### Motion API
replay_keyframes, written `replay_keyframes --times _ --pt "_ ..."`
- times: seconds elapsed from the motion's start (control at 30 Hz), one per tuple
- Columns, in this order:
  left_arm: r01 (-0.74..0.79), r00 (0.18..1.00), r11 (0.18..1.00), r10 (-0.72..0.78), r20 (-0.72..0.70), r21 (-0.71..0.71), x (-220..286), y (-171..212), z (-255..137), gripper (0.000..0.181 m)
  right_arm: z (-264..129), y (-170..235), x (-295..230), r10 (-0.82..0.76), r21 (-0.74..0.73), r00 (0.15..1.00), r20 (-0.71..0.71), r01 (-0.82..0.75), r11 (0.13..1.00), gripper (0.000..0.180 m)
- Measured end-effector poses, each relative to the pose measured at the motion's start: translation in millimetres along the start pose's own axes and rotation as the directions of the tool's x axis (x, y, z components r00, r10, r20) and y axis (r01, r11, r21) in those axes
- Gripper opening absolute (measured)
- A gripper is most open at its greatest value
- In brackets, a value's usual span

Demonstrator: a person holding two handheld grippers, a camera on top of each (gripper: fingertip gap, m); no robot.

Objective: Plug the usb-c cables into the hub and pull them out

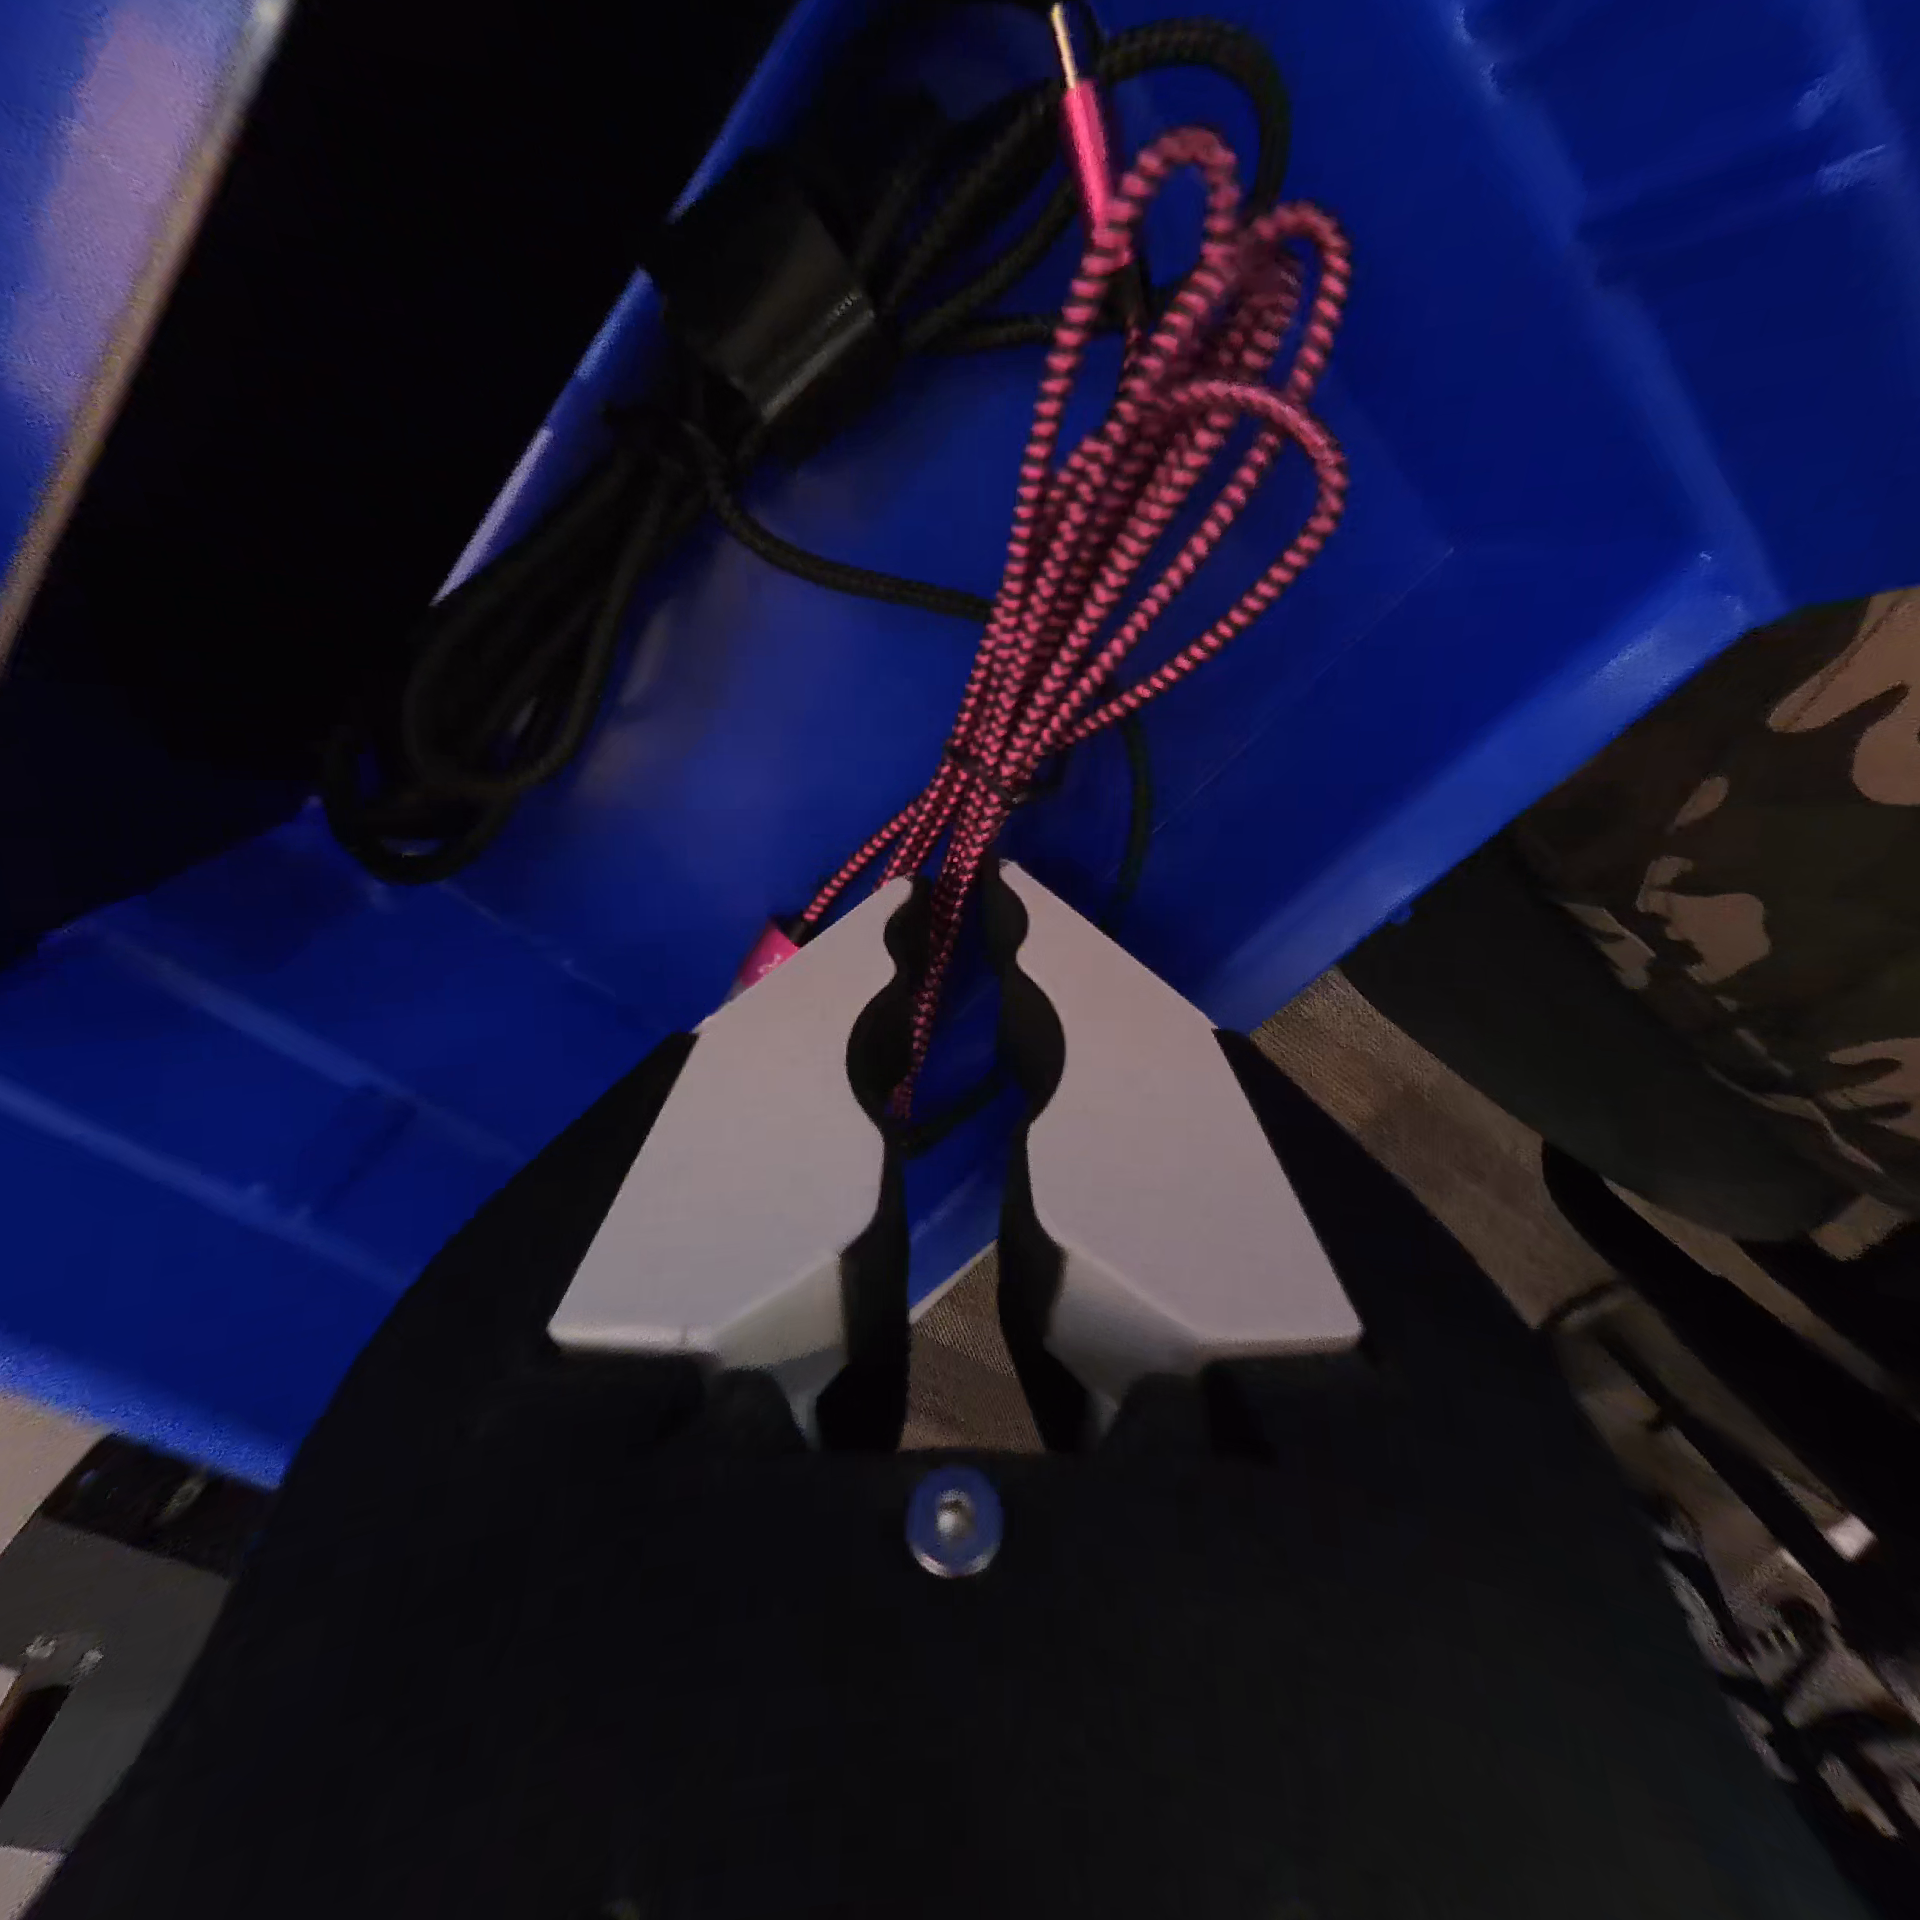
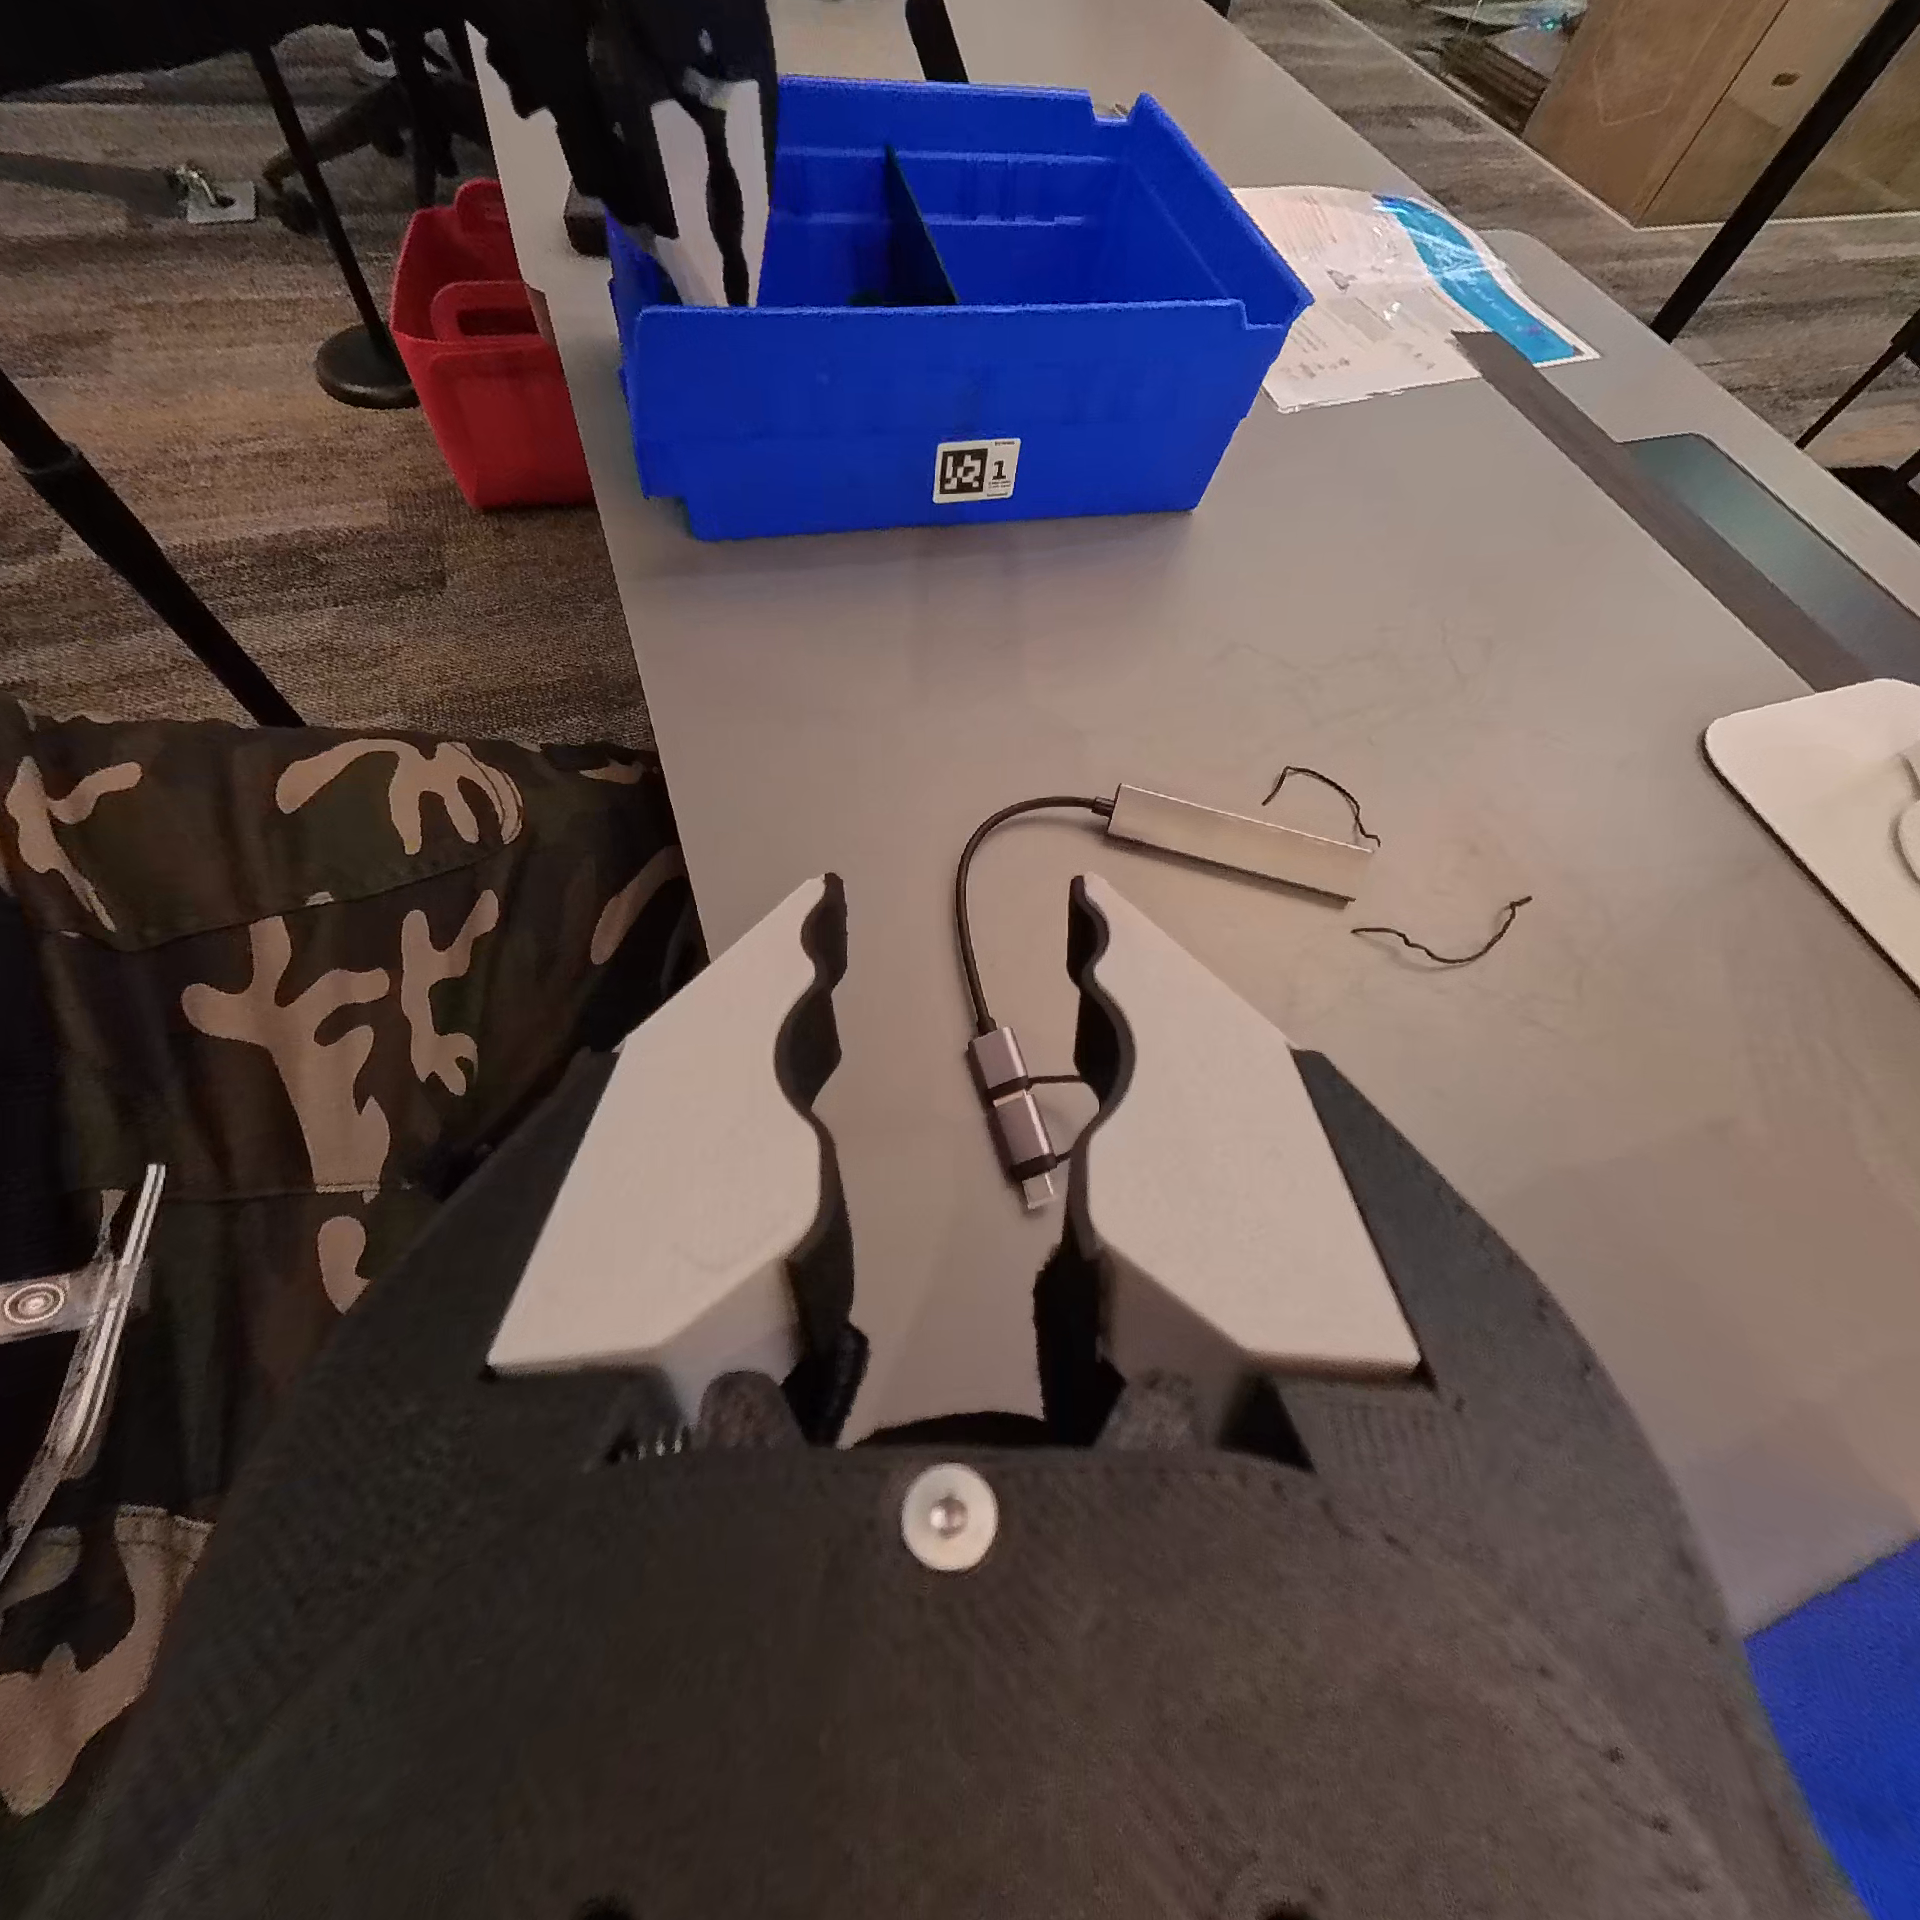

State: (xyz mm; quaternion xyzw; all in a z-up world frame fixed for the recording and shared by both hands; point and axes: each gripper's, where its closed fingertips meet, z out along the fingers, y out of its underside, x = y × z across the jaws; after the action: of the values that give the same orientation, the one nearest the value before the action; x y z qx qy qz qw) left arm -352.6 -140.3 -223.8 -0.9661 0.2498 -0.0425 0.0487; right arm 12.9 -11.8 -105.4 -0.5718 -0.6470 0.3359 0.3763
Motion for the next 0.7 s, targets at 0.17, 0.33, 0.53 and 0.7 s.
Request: replay_keyframes --times 0.17,0.33,0.53,0.7 --pt "0.007 0.994 0.984 -0.027 0.105 0.179 -11 -8 -40 0.004 3 -4 -1 -0.014 -0.002 1.000 0.009 0.014 1.000 0.041" --pt "0.032 0.981 0.926 -0.101 0.165 0.376 -20 -17 -90 0.004 6 -18 -3 -0.035 0.022 0.999 0.017 0.035 0.999 0.040" --pt "-0.013 0.967 0.805 -0.141 0.212 0.593 -2 -59 -150 0.004 15 -52 -13 -0.067 0.070 0.997 0.046 0.064 0.995 0.039" --pt "-0.071 0.980 0.621 -0.102 0.171 0.781 49 -134 -200 0.003 25 -98 -23 -0.033 0.164 0.996 0.083 0.019 0.986 0.040"
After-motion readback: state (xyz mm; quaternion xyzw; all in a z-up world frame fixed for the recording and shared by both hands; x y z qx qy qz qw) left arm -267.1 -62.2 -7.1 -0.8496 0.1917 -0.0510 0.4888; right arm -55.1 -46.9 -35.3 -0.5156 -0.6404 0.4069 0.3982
